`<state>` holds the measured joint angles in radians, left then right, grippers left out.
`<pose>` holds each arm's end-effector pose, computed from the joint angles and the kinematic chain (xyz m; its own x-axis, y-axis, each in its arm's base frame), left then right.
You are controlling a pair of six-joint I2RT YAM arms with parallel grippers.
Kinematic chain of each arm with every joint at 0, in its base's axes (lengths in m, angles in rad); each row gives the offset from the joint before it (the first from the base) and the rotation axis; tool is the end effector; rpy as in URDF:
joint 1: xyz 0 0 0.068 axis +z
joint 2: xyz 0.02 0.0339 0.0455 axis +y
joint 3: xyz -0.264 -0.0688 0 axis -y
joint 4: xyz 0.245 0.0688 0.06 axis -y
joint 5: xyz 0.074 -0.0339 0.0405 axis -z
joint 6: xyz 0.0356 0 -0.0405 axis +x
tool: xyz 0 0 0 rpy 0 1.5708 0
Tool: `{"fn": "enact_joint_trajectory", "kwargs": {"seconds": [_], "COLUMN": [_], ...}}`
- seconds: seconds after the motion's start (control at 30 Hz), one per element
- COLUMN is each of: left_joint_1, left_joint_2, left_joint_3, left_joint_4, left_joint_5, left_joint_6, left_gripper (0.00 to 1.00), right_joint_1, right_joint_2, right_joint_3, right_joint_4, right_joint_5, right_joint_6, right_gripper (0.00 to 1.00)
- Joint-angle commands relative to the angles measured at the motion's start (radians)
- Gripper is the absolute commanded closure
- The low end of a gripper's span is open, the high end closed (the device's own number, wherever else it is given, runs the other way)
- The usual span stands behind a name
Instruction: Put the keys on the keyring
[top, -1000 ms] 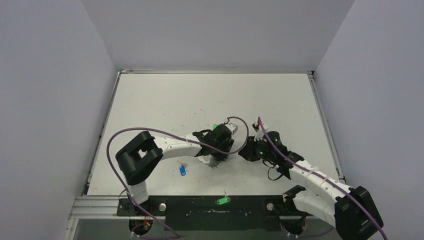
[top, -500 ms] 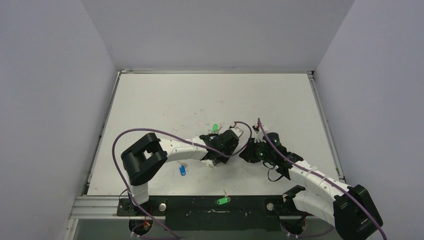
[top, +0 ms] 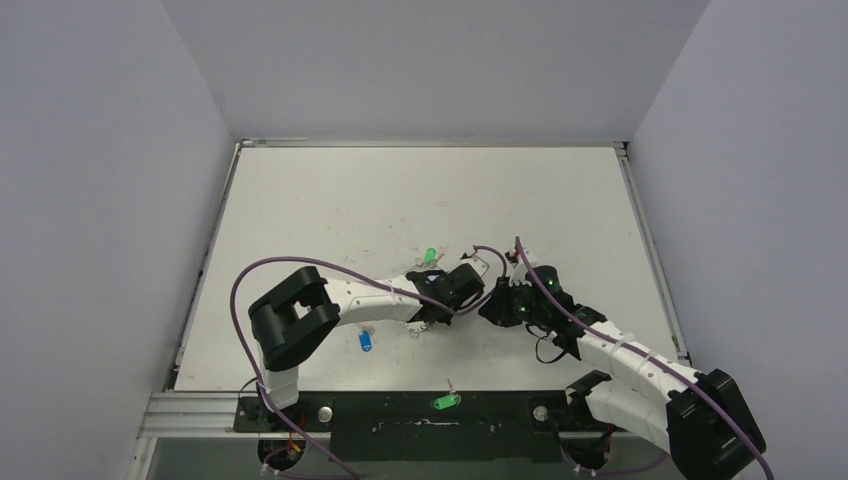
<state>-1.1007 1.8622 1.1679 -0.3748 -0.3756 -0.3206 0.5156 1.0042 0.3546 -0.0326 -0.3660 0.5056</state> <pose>0.1811 -0.3275 0.1618 -0.6131 0.5595 -0.5578 0.5861 0.7955 0.1537 0.1616 0.1062 0.1682 -0.8199 0.0551 -0.5698 -0.3486 0.7415 0.5733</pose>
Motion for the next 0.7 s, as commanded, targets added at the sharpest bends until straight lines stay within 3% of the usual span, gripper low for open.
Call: {"fn": "enact_joint_trajectory", "kwargs": {"seconds": [0.0, 0.33, 0.43, 0.5, 0.67], "left_joint_1": [-0.019, -0.018, -0.015, -0.007, 0.053], "left_joint_2": [-0.038, -0.098, -0.138, -0.169, -0.243], "left_joint_3": [0.035, -0.009, -0.042, -0.067, -0.142], "left_joint_4": [-0.013, 0.02, 0.06, 0.09, 0.188], "left_joint_5": [-0.01, 0.013, 0.049, 0.085, 0.282], "left_joint_6": [0.042, 0.039, 0.052, 0.054, 0.056], "left_gripper": [0.98, 1.0, 1.0, 1.0, 1.0], "right_joint_1": [-0.007, -0.008, -0.007, -0.007, -0.007], "right_joint_2": [0.0, -0.011, -0.041, -0.061, -0.084], "right_joint_3": [0.009, 0.02, 0.025, 0.03, 0.023], "right_joint_4": [0.049, 0.052, 0.064, 0.076, 0.16], "right_joint_5": [0.022, 0.006, -0.01, -0.016, -0.045], "right_joint_6": [0.003, -0.011, -0.028, -0.053, -0.128], "right_gripper": [0.88, 0.87, 0.81, 0.71, 0.6]}}
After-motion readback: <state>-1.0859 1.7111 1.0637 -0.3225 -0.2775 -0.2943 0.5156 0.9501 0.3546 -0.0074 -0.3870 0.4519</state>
